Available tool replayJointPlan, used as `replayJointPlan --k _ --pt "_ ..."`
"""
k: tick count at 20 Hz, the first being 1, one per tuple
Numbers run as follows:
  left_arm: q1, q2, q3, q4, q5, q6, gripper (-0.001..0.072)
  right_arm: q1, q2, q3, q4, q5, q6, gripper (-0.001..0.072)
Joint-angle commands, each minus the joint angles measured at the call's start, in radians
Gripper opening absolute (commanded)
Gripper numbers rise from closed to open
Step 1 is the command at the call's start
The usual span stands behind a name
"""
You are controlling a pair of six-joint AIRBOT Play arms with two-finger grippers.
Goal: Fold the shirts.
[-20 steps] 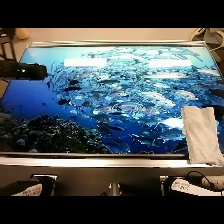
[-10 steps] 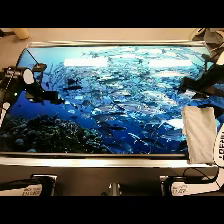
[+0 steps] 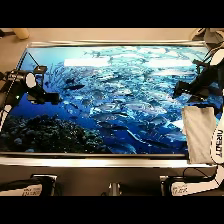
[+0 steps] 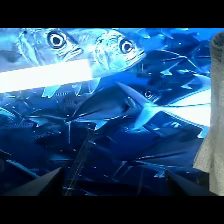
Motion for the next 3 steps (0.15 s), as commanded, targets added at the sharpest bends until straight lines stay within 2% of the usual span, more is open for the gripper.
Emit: replayJointPlan --k 1,3 --pt "0.000 0.001 -0.001 0.000 0.003 -0.001 0.0712 0.000 -0.001 0.000 0.002 0.004 0.000 0.0677" --pt "0.000 0.001 -0.001 0.000 0.003 -0.001 0.0712 0.000 -0.001 0.000 0.002 0.004 0.000 0.0677"
